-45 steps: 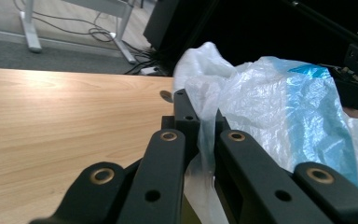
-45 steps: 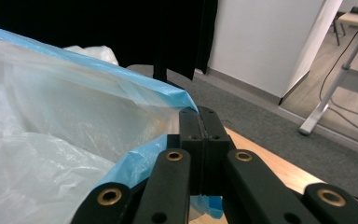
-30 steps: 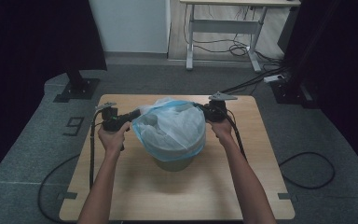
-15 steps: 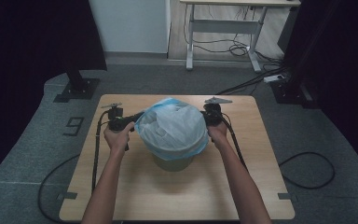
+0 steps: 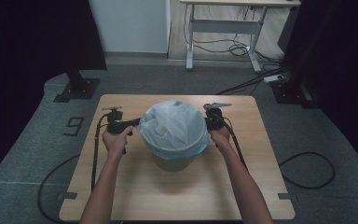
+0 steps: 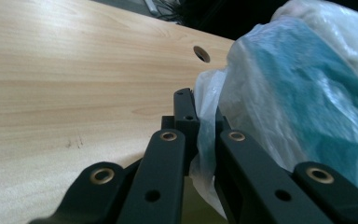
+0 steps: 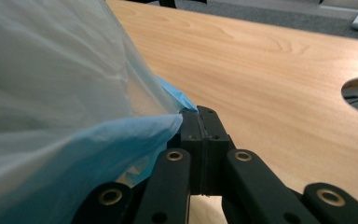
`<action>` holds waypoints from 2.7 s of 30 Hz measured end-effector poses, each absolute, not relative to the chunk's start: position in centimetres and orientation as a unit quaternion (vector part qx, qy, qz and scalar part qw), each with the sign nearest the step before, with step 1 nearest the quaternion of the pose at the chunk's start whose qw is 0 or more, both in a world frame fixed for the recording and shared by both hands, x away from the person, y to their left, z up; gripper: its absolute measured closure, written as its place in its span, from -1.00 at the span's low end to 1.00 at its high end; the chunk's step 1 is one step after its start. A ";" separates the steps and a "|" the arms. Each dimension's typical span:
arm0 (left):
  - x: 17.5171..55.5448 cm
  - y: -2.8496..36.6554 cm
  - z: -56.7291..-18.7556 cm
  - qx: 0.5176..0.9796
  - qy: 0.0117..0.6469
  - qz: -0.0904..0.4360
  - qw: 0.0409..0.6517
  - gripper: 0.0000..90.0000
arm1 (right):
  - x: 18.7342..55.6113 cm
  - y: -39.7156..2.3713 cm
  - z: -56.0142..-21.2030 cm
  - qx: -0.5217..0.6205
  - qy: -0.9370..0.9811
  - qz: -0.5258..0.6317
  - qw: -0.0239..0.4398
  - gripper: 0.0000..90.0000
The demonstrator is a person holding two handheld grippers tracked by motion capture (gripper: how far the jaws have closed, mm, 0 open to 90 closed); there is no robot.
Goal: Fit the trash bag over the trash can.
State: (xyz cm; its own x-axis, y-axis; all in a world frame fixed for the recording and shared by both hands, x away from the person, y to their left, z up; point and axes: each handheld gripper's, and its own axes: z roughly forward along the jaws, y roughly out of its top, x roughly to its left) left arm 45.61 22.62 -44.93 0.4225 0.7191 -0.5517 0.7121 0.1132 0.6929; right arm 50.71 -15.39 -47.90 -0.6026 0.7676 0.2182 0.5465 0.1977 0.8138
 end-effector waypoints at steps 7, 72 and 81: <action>45.0 22.7 -44.6 0.668 0.528 0.013 0.525 0.99 | 49.6 -17.5 -46.7 0.462 0.714 0.507 0.141 0.47; 43.6 23.1 -44.0 0.676 0.515 0.045 0.526 0.99 | 36.6 -19.3 -45.4 0.263 0.757 0.584 0.128 0.96; 43.6 22.5 -44.4 0.688 0.509 0.051 0.514 0.99 | 36.9 -18.9 -47.3 0.275 0.766 0.569 0.117 0.97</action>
State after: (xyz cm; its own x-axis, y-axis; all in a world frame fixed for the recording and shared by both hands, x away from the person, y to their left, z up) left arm 43.57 22.55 -44.44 0.4765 0.7529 -0.4539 0.6488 0.0472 0.7595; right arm 36.88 -18.94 -47.27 -0.8211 0.5550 0.1334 0.2878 0.2007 0.9364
